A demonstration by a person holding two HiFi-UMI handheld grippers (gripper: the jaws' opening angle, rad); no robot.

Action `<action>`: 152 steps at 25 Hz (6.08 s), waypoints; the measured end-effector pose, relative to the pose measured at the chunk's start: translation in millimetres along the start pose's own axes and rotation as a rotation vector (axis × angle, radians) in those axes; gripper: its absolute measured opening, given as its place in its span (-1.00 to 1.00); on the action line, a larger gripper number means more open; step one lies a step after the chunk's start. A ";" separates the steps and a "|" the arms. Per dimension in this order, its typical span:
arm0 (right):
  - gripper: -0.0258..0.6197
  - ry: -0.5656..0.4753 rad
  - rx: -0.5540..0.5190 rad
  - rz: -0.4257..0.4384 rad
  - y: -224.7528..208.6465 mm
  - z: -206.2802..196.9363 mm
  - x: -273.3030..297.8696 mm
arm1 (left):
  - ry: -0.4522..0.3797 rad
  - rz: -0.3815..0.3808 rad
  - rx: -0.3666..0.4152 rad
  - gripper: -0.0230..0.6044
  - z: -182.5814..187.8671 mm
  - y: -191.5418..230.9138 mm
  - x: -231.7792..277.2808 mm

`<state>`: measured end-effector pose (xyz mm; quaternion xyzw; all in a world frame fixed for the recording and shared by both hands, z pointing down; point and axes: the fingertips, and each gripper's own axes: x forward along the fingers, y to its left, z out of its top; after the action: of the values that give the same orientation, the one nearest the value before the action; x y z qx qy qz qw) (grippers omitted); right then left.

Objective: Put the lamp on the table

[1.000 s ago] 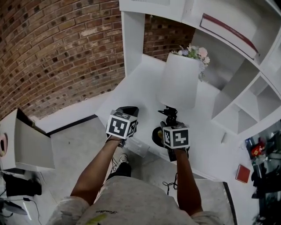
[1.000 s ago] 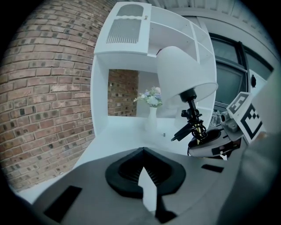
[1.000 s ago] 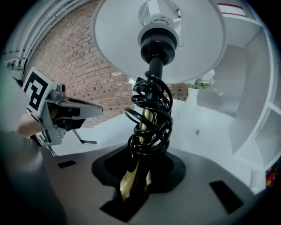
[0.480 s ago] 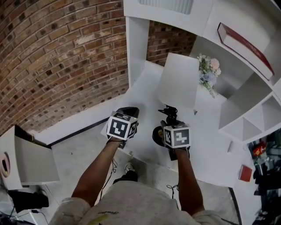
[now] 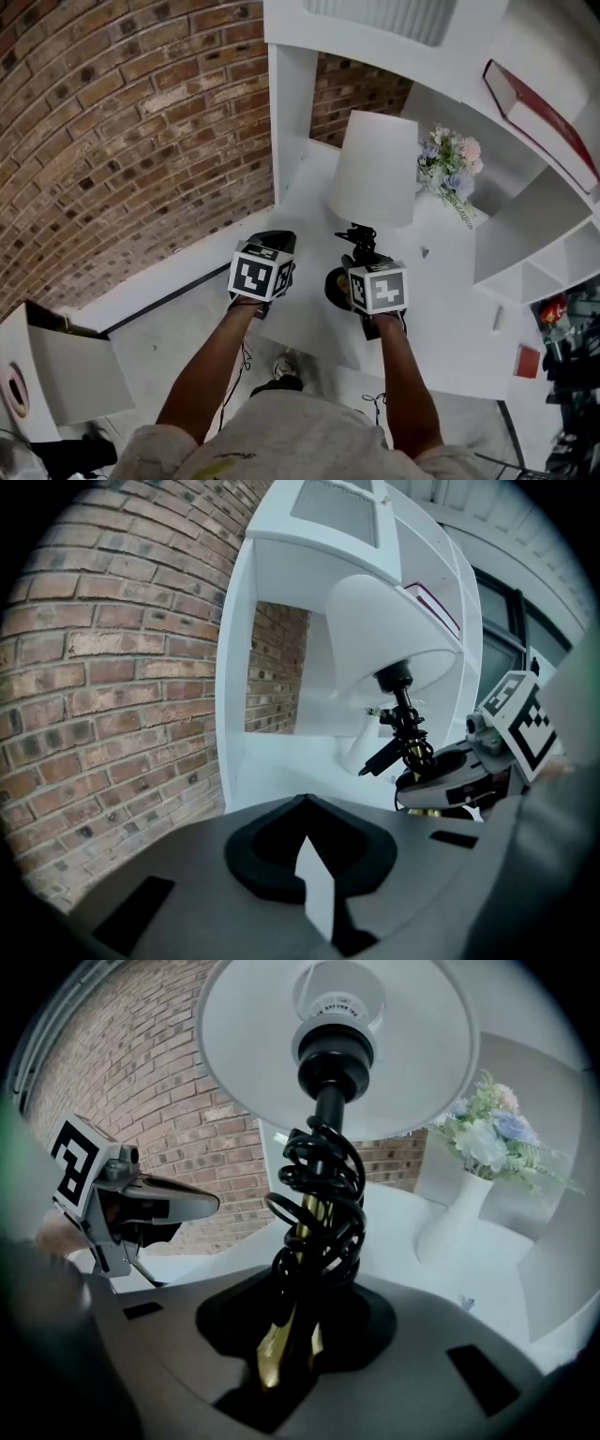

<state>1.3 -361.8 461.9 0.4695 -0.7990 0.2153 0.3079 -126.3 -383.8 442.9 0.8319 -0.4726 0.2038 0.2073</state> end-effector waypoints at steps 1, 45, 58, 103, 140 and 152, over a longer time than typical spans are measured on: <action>-0.59 -0.001 0.001 -0.002 -0.4 3.4 4.3 | 0.000 -0.002 -0.001 -0.94 1.7 4.3 2.9; -0.61 -0.114 -0.160 0.179 -15.2 63.3 105.2 | 0.043 0.130 -0.082 -0.94 -11.9 37.6 35.0; -0.61 -0.169 -0.221 0.291 -9.9 55.6 130.9 | 0.063 0.265 -0.118 -0.94 -27.5 29.7 29.4; -0.63 -0.474 -0.352 0.411 -26.2 50.1 140.2 | -0.080 0.551 -0.338 -0.94 -69.4 -50.0 21.7; -0.63 -0.528 -0.360 0.352 -23.6 44.5 151.8 | -0.098 0.570 -0.295 -0.94 -64.4 -48.3 18.5; -0.56 -0.472 -0.379 0.350 -26.0 41.2 151.7 | -0.107 0.579 -0.324 -0.94 -65.0 -48.2 15.4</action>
<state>-43.8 -493.7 539.0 0.2966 -0.9424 -0.0017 0.1548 -86.4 -337.1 497.8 0.6289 -0.7257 0.1323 0.2454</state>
